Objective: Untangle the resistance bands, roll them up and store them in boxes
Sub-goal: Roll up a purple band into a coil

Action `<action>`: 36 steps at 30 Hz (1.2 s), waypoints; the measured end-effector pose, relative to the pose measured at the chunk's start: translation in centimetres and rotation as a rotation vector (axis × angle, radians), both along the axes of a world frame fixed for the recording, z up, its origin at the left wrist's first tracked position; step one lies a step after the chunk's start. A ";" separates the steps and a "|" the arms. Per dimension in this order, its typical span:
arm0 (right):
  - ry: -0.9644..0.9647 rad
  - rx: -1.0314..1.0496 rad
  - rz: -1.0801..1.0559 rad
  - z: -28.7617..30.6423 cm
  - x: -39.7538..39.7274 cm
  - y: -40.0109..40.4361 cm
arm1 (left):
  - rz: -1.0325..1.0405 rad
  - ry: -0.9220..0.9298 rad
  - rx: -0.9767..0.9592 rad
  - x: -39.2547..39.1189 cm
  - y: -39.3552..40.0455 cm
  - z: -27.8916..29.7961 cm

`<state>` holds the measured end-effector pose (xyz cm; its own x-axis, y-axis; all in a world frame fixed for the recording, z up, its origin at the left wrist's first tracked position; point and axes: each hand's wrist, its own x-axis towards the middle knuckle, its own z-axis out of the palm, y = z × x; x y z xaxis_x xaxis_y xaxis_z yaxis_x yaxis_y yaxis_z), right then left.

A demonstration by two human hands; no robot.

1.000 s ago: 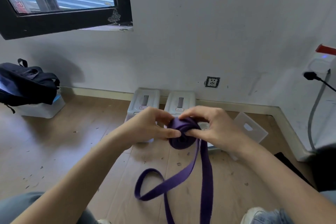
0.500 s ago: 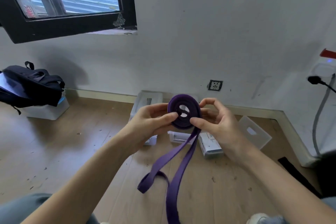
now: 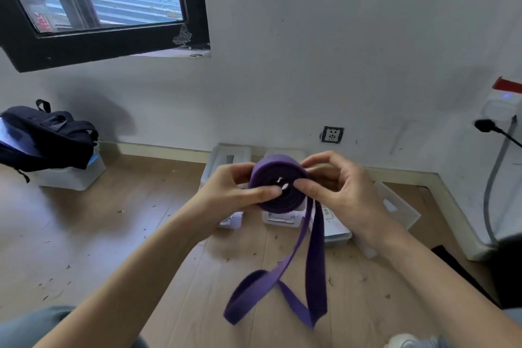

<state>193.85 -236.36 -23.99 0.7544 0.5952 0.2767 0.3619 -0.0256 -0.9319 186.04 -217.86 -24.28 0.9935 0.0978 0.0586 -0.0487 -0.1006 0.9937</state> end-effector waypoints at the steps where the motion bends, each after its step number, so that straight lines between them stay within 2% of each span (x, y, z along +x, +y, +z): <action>1: -0.108 -0.081 0.005 0.1 0.1 -0.2 | -0.044 0.042 0.119 0.1 0.2 0.0; 3: -0.378 -0.315 0.040 -0.3 0.0 -0.4 | -0.116 0.126 0.302 0.2 0.4 -0.2; 4: -0.450 -0.391 0.057 -0.6 0.1 -0.3 | -0.132 0.149 0.347 0.3 0.3 -0.4; 5: -0.442 -0.411 0.064 -0.6 0.0 -0.2 | -0.135 0.157 0.365 0.2 0.1 -0.6; 7: -0.250 -0.286 0.072 -0.3 -0.2 -0.2 | -0.130 0.122 0.303 -0.2 0.0 -0.2; 10: 0.189 0.084 0.099 0.1 -0.3 -0.4 | 0.026 0.045 -0.104 -0.2 1.0 1.0; 12: 0.251 0.149 0.079 -0.4 -0.9 0.3 | 0.143 -0.009 -0.315 0.0 0.9 1.0; 15: 0.242 0.128 -0.005 -1.0 -1.6 1.3 | 0.166 -0.024 -0.416 0.2 -1.2 -0.1; 17: 0.198 0.111 -0.029 -0.7 -1.2 1.1 | 0.129 0.011 -0.371 0.0 -1.4 -0.5; 18: 0.136 0.074 -0.030 -0.5 -0.7 0.7 | 0.095 0.030 -0.275 -0.1 -1.0 -0.4; 21: -0.238 -0.172 0.010 0.1 0.1 -0.2 | -0.028 0.078 0.045 -0.2 0.3 -0.1; 23: -0.333 -0.229 0.068 0.0 0.0 -0.1 | -0.076 0.060 0.145 -0.3 0.0 0.0; 24: -0.291 -0.203 0.086 -0.1 -0.1 -0.1 | -0.078 0.042 0.152 -0.3 -0.3 0.0; 26: -0.074 -0.105 0.106 0.0 0.0 -0.2 | -0.025 0.016 0.075 -0.4 -0.3 0.3; 29: 0.155 -0.009 0.099 0.2 0.2 -0.4 | 0.075 -0.020 -0.198 -0.2 0.8 0.8; 33: 0.194 0.109 0.055 -0.1 -0.3 0.1 | 0.101 -0.057 -0.392 0.2 0.4 0.2; 34: 0.185 0.141 0.042 0.0 -0.3 0.1 | 0.088 -0.042 -0.384 0.2 0.3 0.0; 36: 0.116 0.146 0.033 0.5 0.0 -0.2 | 0.008 0.019 -0.229 0.0 0.5 -0.2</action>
<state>193.86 -236.56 -23.53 0.7670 0.5802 0.2741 0.2498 0.1235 -0.9604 186.05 -217.34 -24.47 0.9934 0.1137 0.0149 -0.0294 0.1269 0.9915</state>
